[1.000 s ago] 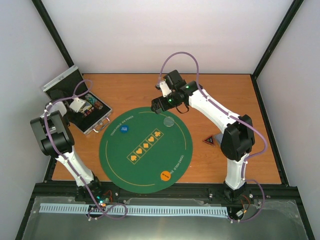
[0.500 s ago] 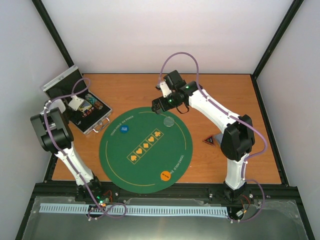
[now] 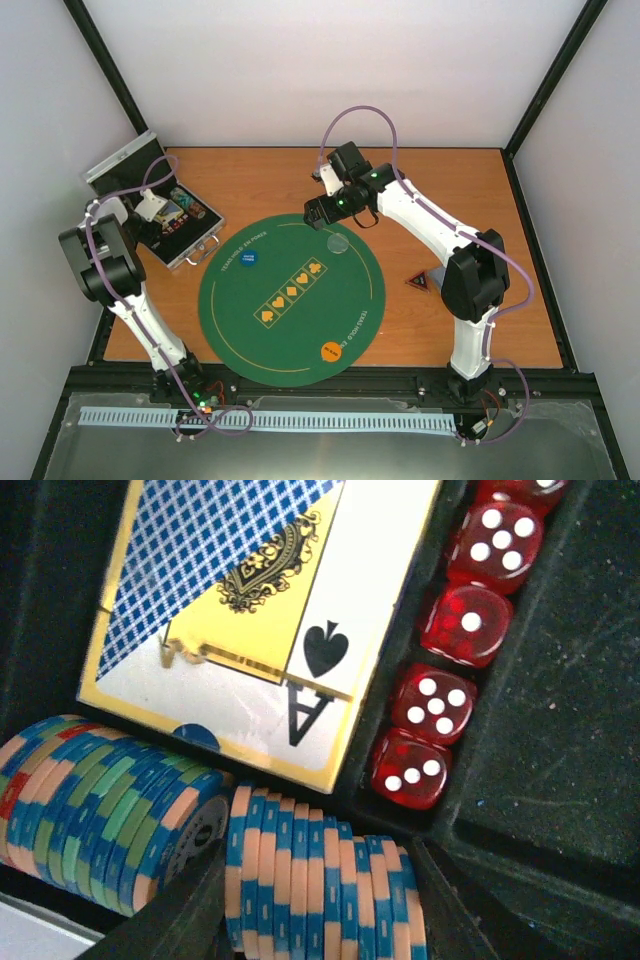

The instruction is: Distribute texas hold em gaming equipment

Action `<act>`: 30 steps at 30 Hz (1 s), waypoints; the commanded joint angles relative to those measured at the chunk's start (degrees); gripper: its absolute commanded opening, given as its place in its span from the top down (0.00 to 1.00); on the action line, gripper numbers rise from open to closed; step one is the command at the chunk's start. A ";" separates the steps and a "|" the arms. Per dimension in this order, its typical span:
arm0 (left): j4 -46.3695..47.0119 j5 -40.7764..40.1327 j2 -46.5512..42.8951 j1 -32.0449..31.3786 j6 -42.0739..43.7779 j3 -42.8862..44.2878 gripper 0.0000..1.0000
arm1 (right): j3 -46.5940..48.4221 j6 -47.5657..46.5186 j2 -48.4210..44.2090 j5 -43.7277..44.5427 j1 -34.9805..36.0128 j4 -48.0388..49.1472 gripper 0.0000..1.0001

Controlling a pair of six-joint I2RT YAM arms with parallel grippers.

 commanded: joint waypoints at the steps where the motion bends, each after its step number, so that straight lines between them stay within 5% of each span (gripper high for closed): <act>1: -2.30 -2.06 3.19 -0.24 0.68 0.21 0.71 | -0.31 -0.55 -1.21 0.62 0.42 -0.56 0.00; 5: -3.52 -0.22 1.94 -0.16 -0.56 1.42 0.99 | -0.57 -0.51 -1.40 0.65 0.47 -0.43 0.00; 21: -7.06 11.19 -11.31 0.12 -10.14 7.21 0.99 | -3.43 -1.10 -4.95 1.42 0.42 1.26 0.00; 26: -13.63 26.50 -18.45 -2.02 -15.52 9.14 0.99 | -3.98 -1.50 -7.80 6.64 1.69 4.24 0.00; 30: -17.91 34.29 -23.20 -9.46 -20.56 9.04 0.99 | -4.72 -6.05 -9.84 13.91 7.04 10.38 0.01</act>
